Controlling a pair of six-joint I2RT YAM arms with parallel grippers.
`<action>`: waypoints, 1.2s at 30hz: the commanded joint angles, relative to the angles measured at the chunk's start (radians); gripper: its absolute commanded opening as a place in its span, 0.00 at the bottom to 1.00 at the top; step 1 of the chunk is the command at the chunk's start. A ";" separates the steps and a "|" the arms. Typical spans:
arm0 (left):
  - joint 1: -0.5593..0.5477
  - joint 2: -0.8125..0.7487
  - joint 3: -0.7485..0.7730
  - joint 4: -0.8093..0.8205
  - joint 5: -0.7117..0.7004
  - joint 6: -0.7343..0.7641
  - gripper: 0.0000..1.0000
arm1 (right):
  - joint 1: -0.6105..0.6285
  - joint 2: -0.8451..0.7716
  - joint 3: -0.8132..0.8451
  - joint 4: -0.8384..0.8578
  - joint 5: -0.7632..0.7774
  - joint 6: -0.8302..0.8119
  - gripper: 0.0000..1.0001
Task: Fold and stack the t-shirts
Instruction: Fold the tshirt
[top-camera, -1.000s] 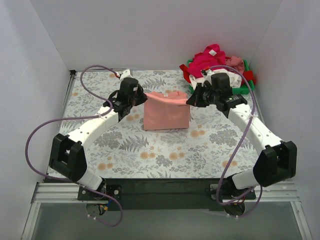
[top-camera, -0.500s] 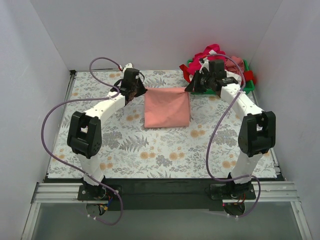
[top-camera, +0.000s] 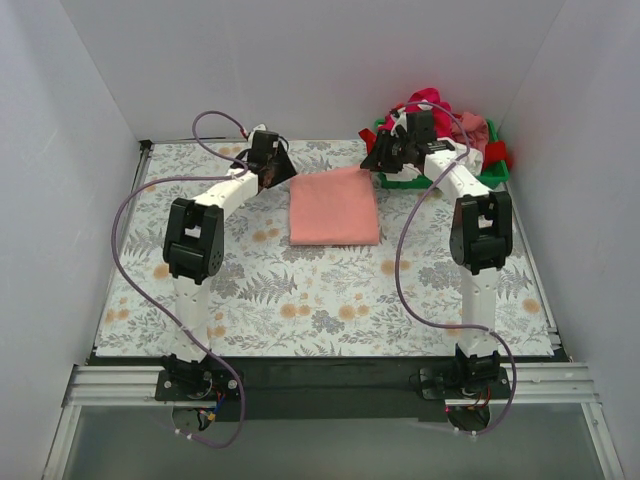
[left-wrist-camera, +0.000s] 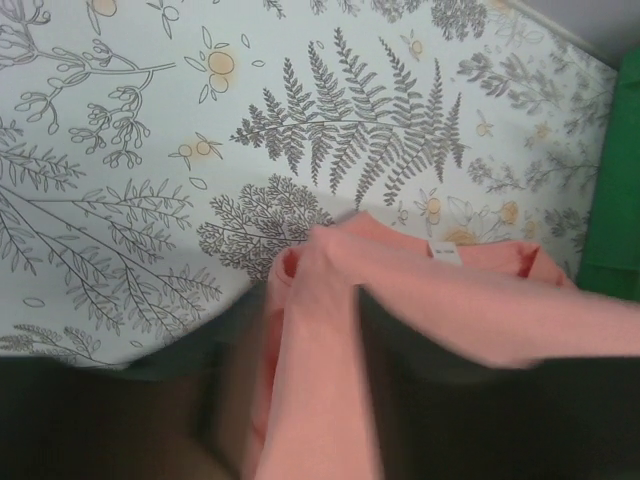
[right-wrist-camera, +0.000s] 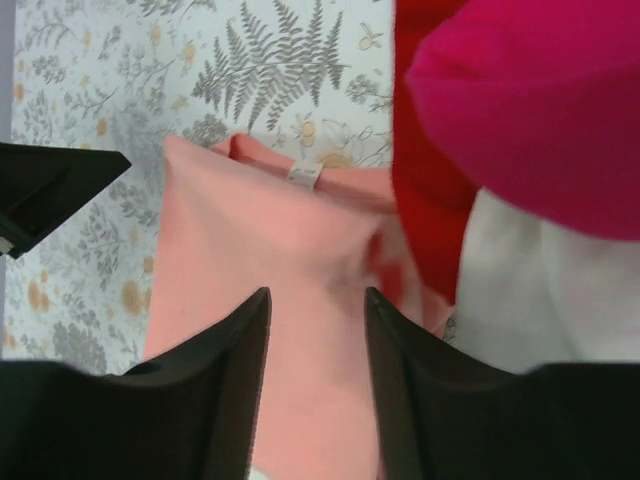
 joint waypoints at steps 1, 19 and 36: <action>0.013 0.022 0.111 -0.031 0.008 0.035 0.54 | -0.028 0.044 0.101 0.038 0.013 0.010 0.53; 0.010 -0.321 -0.354 0.041 0.202 -0.061 0.93 | 0.030 -0.446 -0.422 0.071 0.080 -0.120 0.98; -0.001 -0.196 -0.391 0.051 0.247 -0.062 0.70 | 0.044 -0.943 -1.031 0.157 0.121 -0.056 0.98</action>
